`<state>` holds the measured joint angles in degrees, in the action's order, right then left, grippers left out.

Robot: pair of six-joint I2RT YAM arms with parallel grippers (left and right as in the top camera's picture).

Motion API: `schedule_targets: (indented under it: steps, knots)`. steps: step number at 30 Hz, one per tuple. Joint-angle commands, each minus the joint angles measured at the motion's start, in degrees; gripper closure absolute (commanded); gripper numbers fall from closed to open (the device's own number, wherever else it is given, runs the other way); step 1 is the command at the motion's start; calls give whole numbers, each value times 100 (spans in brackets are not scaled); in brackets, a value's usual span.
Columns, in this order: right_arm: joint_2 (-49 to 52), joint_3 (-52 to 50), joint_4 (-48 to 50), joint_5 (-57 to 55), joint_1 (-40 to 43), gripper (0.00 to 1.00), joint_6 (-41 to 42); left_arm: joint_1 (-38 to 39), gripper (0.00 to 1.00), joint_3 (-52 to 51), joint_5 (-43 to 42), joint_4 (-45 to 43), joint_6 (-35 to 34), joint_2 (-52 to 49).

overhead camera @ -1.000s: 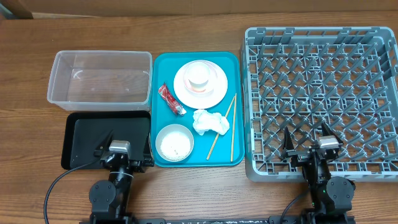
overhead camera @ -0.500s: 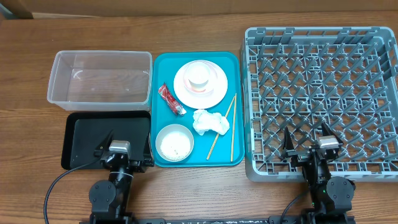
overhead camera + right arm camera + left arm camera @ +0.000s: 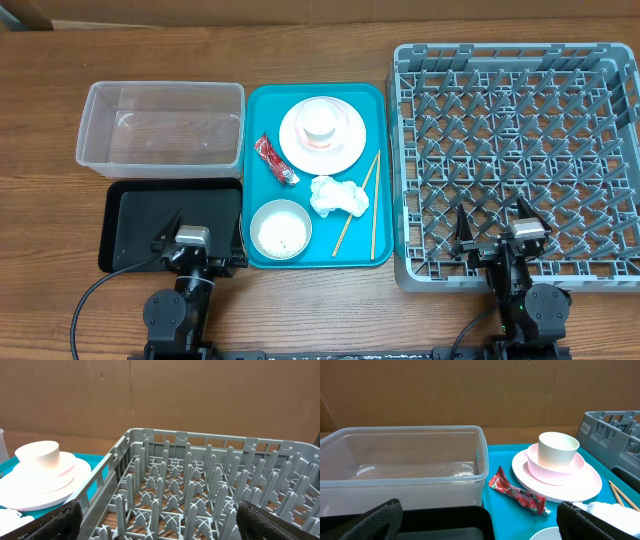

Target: Sort waste into correct bins and load items into the dishwasher

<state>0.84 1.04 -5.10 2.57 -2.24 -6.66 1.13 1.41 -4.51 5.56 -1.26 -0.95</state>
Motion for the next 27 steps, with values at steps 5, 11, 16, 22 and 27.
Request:
schedule_targets:
  steps: [5,11,16,22,27]
  knots:
    - [-68,-59,46,11,24,0,-22,7,0,-52,22,-24,109,59]
    - [-68,-59,46,11,24,0,-22,4,0,-52,629,-59,603,59]
    - [-68,-59,44,11,24,0,-22,7,0,-52,299,11,522,59]
    - [-68,-59,46,11,24,0,-22,7,0,-52,-177,-44,-662,59]
    - [-68,-59,46,11,24,0,-22,7,0,-9,-1147,-79,-1484,59]
